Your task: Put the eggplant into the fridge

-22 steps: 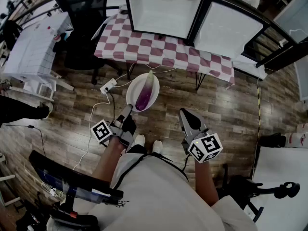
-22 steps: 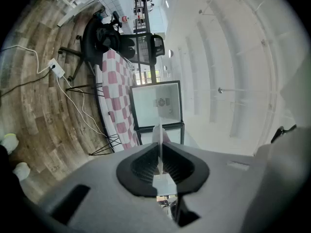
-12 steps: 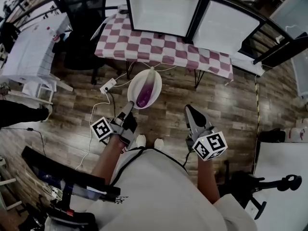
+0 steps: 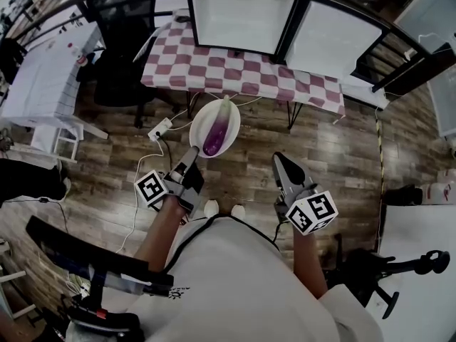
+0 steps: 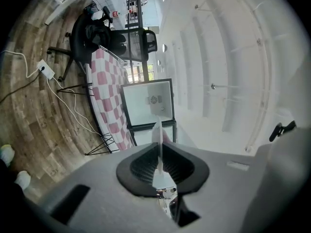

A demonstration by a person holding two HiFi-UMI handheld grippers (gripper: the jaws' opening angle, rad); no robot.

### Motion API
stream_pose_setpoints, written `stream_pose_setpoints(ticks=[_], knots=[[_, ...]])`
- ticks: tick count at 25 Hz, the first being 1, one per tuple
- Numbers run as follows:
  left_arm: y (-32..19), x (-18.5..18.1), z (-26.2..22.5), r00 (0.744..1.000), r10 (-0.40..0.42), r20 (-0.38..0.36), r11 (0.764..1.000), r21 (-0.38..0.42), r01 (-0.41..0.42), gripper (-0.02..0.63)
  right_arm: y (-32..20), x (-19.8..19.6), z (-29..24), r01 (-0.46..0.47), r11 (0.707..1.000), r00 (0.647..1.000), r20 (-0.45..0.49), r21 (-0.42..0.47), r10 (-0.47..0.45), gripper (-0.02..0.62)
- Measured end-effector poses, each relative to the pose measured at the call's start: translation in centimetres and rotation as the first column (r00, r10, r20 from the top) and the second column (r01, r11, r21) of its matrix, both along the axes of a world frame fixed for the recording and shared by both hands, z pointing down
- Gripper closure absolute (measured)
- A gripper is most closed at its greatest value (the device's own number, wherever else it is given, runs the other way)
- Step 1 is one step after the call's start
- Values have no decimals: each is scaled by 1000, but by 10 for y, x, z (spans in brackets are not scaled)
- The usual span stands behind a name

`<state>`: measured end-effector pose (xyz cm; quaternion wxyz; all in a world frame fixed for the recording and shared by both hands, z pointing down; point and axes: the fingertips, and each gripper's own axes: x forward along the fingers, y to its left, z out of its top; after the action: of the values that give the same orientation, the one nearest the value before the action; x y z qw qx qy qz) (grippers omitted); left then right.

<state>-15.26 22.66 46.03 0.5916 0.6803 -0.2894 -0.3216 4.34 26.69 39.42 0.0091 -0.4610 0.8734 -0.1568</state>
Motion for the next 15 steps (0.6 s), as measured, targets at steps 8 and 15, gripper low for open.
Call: stream_pose_setpoints(ticks=[8, 15], knots=[[-1, -20, 4, 1000, 11, -2, 1000, -1, -11, 574, 0, -16, 3, -28, 1000, 1000, 3, -14, 28, 589], [-2, -36, 7, 1000, 30, 0, 1000, -1, -30, 574, 2, -32, 4, -54, 998, 998, -12, -20, 54, 589]])
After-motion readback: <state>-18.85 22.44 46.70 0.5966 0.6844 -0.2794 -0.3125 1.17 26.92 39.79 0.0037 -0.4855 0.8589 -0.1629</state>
